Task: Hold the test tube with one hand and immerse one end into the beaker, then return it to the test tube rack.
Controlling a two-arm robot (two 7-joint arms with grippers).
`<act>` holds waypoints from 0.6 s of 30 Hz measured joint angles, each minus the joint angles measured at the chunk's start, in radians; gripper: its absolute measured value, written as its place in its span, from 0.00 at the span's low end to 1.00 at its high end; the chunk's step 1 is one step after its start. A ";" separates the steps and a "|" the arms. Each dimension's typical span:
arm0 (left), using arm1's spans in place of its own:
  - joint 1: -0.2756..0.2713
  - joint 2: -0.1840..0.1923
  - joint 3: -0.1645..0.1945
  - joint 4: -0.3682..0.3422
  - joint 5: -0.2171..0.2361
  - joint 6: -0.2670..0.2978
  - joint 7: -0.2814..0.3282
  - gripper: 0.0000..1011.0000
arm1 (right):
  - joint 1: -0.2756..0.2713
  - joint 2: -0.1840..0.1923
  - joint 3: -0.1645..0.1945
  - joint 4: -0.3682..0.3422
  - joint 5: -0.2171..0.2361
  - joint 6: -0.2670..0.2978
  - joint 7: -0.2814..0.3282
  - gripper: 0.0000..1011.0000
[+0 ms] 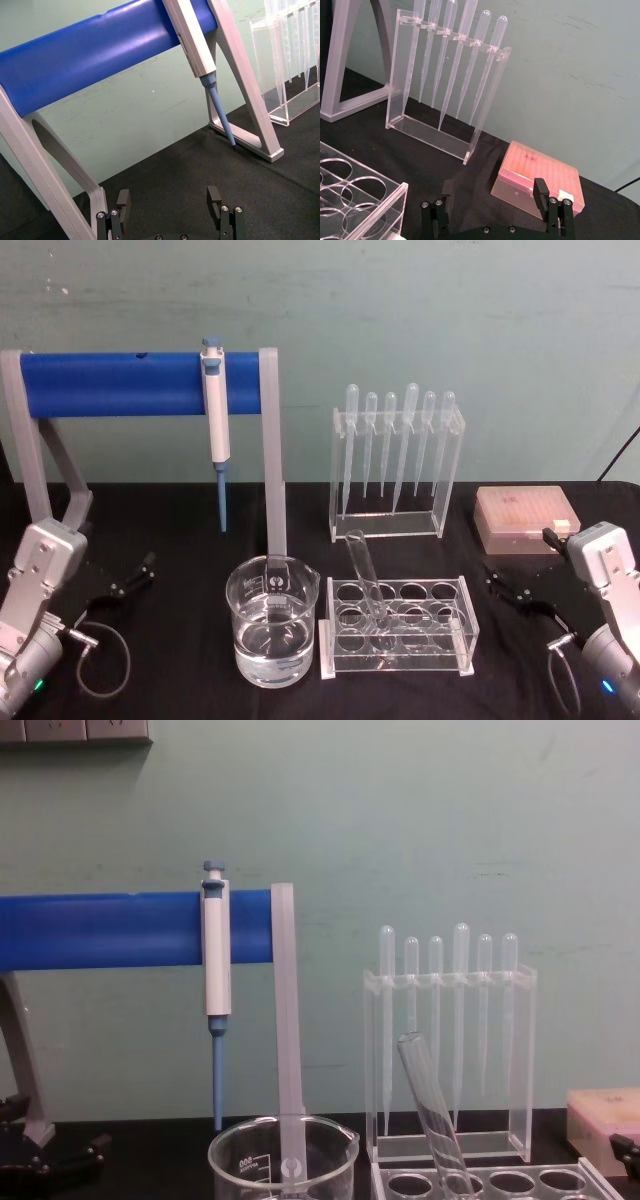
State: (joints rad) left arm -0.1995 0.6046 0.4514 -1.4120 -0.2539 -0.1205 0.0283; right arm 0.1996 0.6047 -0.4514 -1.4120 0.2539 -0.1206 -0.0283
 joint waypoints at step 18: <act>0.000 0.000 0.000 0.000 0.000 0.000 0.000 0.99 | 0.000 0.000 0.000 0.000 0.000 0.000 0.000 0.99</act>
State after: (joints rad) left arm -0.1995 0.6047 0.4513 -1.4119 -0.2539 -0.1205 0.0283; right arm 0.1995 0.6047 -0.4514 -1.4120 0.2539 -0.1205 -0.0283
